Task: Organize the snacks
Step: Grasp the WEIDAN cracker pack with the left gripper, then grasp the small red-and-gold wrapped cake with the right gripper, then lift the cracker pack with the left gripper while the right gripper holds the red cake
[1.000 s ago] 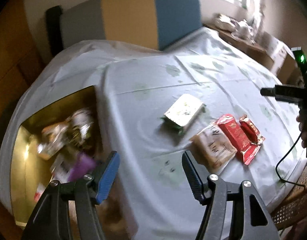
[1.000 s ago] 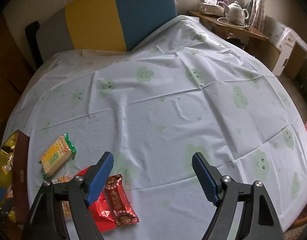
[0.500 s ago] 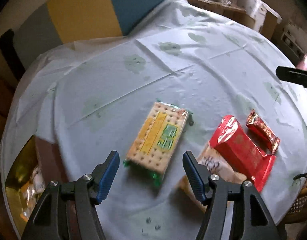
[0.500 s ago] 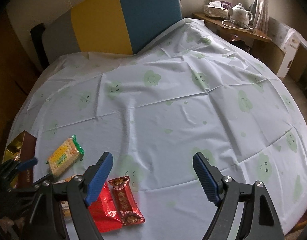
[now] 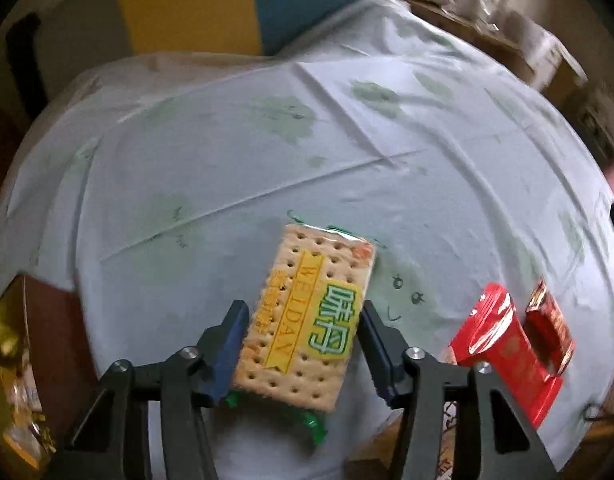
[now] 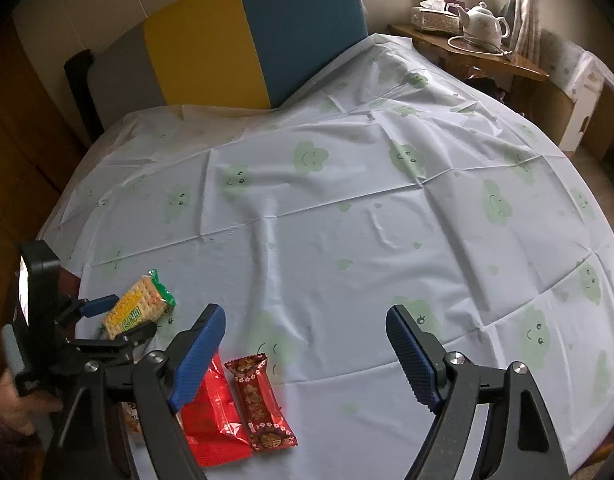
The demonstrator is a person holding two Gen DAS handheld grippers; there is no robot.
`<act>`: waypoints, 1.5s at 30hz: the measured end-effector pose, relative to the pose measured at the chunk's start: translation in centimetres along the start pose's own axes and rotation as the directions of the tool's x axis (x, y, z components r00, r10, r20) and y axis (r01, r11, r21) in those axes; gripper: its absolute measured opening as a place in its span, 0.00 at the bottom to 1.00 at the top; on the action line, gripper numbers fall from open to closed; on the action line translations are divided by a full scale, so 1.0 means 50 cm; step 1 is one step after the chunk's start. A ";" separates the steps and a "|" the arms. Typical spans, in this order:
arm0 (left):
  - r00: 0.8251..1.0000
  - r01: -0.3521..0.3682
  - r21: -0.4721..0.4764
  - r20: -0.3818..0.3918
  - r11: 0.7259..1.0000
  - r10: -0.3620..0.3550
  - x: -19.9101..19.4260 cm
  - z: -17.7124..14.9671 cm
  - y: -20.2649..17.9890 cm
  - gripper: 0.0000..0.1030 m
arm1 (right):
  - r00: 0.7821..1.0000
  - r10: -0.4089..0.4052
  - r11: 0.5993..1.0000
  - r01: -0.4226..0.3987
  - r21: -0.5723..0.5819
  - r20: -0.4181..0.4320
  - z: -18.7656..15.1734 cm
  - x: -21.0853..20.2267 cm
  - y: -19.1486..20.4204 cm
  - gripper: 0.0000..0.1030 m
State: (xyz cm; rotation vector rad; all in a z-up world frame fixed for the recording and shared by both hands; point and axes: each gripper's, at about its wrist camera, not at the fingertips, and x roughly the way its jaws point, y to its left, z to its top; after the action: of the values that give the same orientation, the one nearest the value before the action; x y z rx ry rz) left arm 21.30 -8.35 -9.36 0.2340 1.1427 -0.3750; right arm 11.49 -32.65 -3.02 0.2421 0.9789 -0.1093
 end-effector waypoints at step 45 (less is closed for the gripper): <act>0.977 -0.012 -0.028 0.212 1.000 0.018 -0.127 -0.327 -0.074 0.50 | 0.945 -0.195 0.896 0.063 -0.439 -0.263 -0.117 0.116 0.102 0.24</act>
State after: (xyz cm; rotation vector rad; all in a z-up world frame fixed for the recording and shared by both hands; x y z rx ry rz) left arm 3.77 -4.64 -10.05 0.1742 0.9341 -0.3621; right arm 11.00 -26.11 -10.18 -0.2200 1.2977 0.0228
